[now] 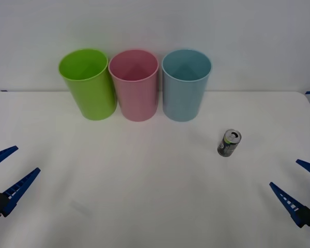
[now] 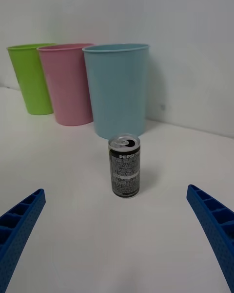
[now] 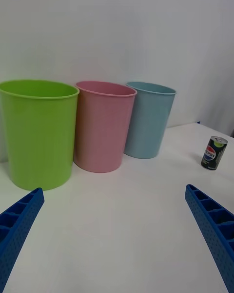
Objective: Grasp the object on the table and drop it into the matching bin: aluminum can to the light blue bin, PET bottle to the pink bin.
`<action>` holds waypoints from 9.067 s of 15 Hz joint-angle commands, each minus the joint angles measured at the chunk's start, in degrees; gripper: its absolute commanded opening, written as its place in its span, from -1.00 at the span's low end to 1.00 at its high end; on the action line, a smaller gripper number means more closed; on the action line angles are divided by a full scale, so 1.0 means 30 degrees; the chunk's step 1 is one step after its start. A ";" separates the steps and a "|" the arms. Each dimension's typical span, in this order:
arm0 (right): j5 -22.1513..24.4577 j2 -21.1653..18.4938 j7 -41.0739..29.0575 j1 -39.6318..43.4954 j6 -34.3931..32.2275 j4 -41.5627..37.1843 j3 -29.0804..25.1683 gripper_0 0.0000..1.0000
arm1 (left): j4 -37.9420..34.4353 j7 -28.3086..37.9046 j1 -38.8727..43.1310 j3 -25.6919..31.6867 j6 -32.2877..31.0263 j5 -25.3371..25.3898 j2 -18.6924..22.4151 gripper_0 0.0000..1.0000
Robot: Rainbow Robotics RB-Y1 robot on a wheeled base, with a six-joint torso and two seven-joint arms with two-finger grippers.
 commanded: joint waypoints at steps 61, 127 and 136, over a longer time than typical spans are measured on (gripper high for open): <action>0.3635 0.4335 0.2039 -0.8509 0.8271 0.6096 0.4786 -1.00 | 0.0002 0.0000 0.0001 -0.0001 0.0000 0.0000 0.0000 1.00; 1.5120 0.6298 -1.3166 -2.1019 1.4365 0.7443 0.5343 1.00 | 0.0002 0.0000 0.0001 -0.0001 0.0000 0.0000 0.0000 1.00; 1.4915 0.5448 -1.3136 -1.8206 1.3456 0.3986 0.5929 1.00 | 0.0002 0.0000 0.0001 -0.0001 0.0000 0.0000 0.0000 1.00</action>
